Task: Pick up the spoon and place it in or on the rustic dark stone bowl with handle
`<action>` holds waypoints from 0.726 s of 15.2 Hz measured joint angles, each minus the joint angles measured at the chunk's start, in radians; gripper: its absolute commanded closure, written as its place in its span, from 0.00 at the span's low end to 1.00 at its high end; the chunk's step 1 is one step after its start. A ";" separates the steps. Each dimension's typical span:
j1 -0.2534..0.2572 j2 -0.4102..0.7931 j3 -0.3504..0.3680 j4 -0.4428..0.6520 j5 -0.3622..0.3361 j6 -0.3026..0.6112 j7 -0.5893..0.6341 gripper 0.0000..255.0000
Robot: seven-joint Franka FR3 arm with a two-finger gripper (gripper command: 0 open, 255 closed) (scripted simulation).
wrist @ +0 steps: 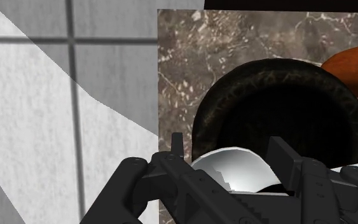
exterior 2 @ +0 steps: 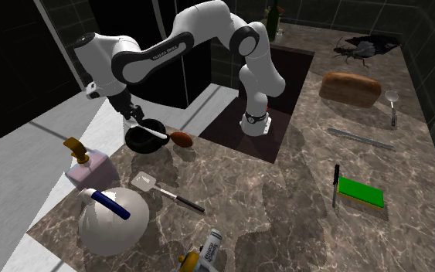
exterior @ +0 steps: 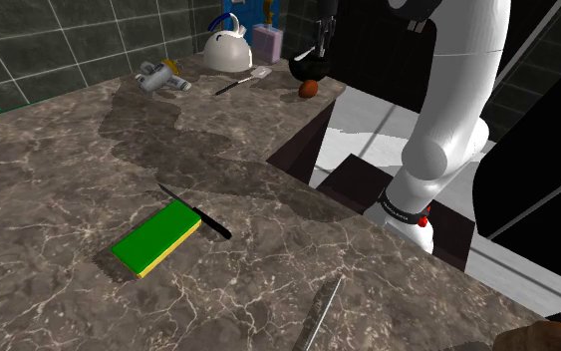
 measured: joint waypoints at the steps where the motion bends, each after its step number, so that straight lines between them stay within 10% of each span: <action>1: 0.000 0.000 0.000 0.000 0.000 0.000 0.000 0.00; 11: -0.014 0.028 0.000 0.138 0.007 -0.109 -0.004 0.00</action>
